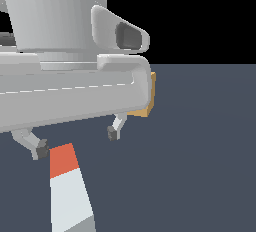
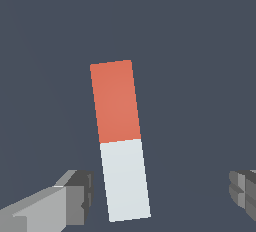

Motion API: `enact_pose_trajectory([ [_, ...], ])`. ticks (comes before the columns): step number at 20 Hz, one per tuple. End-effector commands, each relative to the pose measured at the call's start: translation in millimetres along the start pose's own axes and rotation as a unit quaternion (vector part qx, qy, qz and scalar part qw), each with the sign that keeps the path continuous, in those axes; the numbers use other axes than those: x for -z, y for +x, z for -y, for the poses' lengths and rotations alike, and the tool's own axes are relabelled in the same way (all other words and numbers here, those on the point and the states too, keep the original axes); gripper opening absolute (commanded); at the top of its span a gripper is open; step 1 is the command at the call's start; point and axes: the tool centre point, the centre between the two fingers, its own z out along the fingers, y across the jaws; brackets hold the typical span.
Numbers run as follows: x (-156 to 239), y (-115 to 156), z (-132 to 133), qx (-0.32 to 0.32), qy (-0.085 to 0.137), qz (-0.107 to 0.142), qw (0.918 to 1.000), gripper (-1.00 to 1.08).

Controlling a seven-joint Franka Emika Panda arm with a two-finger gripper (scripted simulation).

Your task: Insert the peg into the horizontal hole in a box.

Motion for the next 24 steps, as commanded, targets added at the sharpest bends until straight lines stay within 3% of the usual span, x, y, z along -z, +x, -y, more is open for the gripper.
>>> enact_pose_trajectory([
  [1, -7.0, -9.8, 6.8, 0.017, 0.0, -0.001, 0.9998, 1.0],
  [12, -25.1, -37.1, 21.4, 0.06, -0.001, -0.003, 0.9982, 1.0],
  [24, -29.0, -39.1, 21.7, 0.062, -0.001, -0.003, 0.9981, 1.0],
])
